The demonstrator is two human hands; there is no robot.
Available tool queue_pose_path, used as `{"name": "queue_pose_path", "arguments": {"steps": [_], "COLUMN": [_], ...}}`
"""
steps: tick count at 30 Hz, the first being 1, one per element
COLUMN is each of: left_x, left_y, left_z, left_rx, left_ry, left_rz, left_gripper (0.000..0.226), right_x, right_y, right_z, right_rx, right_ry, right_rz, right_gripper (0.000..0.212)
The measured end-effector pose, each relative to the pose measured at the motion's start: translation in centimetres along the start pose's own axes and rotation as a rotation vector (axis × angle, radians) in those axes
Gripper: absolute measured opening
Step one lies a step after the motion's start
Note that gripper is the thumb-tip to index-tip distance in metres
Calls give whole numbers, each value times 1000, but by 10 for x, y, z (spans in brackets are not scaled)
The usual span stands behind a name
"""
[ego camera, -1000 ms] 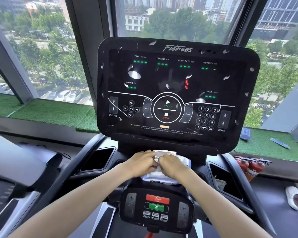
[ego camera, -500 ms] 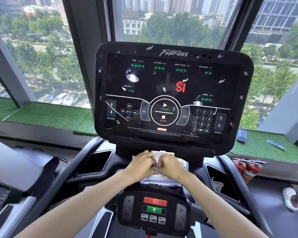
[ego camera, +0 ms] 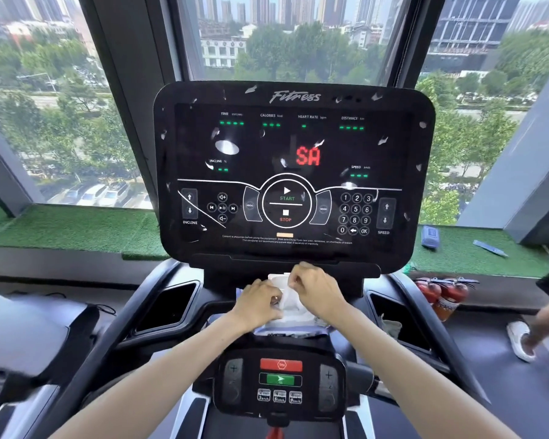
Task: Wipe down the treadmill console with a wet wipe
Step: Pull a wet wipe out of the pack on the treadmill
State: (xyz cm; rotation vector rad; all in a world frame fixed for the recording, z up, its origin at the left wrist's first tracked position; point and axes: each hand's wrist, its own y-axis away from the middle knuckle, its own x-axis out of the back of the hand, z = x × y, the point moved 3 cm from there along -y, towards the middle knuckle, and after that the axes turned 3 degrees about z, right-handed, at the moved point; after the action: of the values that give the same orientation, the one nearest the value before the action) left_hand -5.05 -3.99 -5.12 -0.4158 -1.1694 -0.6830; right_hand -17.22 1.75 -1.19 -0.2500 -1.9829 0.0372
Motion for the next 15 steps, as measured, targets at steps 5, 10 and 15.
{"name": "queue_pose_path", "arguments": {"steps": [5, 10, 15], "left_x": [1, -5, -5], "left_y": [-3, -2, -3], "left_z": [7, 10, 6], "left_rx": [90, 68, 31], "left_ry": [-21, -198, -226], "left_rz": [28, 108, 88], "left_gripper": [43, 67, 52], "right_x": [4, 24, 50], "right_y": [1, 2, 3], "right_z": [3, -7, -7], "right_rx": [-29, -73, -153], "right_ry": [-207, -529, -764], "right_rz": [-49, 94, 224], "right_gripper": [10, 13, 16]}}
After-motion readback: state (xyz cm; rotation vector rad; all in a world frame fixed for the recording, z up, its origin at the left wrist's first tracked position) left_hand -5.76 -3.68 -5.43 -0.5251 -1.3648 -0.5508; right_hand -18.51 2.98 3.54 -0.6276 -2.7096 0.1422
